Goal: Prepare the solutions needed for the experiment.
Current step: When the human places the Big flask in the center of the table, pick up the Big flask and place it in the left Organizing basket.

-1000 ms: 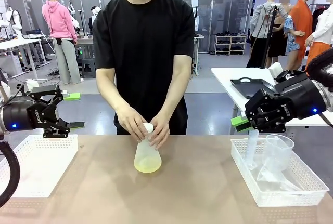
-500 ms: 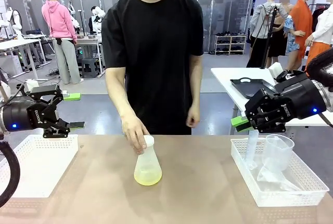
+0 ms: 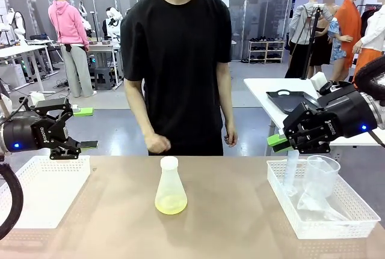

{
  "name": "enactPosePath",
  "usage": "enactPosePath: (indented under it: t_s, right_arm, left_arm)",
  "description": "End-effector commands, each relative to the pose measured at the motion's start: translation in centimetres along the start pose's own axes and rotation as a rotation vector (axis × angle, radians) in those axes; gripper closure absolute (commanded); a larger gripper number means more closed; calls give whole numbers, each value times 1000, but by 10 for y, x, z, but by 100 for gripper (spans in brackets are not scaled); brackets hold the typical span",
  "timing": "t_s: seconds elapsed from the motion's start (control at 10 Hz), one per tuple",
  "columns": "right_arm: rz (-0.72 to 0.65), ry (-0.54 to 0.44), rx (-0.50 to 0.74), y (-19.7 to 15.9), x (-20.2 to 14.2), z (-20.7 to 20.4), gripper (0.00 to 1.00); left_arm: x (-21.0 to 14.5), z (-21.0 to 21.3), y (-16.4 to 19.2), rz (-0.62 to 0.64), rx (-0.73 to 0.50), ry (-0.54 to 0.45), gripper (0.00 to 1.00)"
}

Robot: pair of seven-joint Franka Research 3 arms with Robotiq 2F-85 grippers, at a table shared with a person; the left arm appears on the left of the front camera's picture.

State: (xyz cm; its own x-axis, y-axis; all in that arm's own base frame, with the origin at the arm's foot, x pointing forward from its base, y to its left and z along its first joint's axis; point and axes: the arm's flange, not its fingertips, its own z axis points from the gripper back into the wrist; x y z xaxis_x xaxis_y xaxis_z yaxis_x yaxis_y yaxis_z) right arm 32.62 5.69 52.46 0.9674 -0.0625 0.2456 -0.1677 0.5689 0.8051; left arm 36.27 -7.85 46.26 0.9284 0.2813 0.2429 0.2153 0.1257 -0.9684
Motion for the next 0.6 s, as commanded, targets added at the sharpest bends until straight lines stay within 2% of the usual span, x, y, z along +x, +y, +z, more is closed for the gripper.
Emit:
enactPosePath:
  t_s: [0.0,0.1,0.2,0.3,0.5]
  right_arm:
    - [12,-7,21,1,0,-1,77]
    - [12,-7,21,1,0,-1,77]
    - [12,-7,21,1,0,-1,77]
    - [12,-7,21,1,0,-1,77]
    - [12,-7,21,1,0,-1,77]
  left_arm:
    - [7,-4,10,-103,-11,46,0]
    - [12,-8,19,-182,10,71,0]
    - [16,-15,28,-358,27,136,0]
    - [19,-24,39,-467,55,186,0]
    - [32,-39,55,-571,62,187,0]
